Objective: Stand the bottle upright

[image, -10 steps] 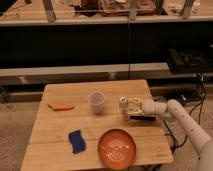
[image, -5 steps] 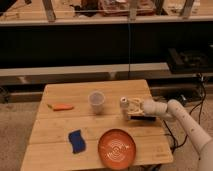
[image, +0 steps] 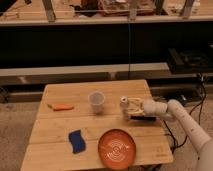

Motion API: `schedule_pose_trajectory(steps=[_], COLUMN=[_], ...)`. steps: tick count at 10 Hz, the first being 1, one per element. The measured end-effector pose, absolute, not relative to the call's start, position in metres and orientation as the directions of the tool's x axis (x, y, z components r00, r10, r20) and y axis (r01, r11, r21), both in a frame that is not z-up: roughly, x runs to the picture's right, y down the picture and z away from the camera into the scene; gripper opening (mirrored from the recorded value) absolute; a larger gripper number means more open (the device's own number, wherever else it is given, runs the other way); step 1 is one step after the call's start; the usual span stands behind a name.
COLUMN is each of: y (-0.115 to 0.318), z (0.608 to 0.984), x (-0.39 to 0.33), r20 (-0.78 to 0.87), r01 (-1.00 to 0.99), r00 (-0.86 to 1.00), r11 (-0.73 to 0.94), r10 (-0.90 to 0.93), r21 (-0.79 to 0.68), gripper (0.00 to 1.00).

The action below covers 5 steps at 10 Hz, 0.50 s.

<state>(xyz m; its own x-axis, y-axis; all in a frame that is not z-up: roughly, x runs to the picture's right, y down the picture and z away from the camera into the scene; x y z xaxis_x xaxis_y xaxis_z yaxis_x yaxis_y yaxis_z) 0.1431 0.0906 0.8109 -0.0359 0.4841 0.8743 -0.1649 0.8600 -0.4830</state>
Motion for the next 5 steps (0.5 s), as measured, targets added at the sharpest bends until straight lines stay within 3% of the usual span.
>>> schedule_pose_trajectory(steps=[5], y=[0.0914], z=[0.8115], x=[0.1439], r20=[0.872], r01=[-0.165], r00=[-0.038], r11=[0.858], r10=[0.487], r21=[-0.487], gripper=[0.38])
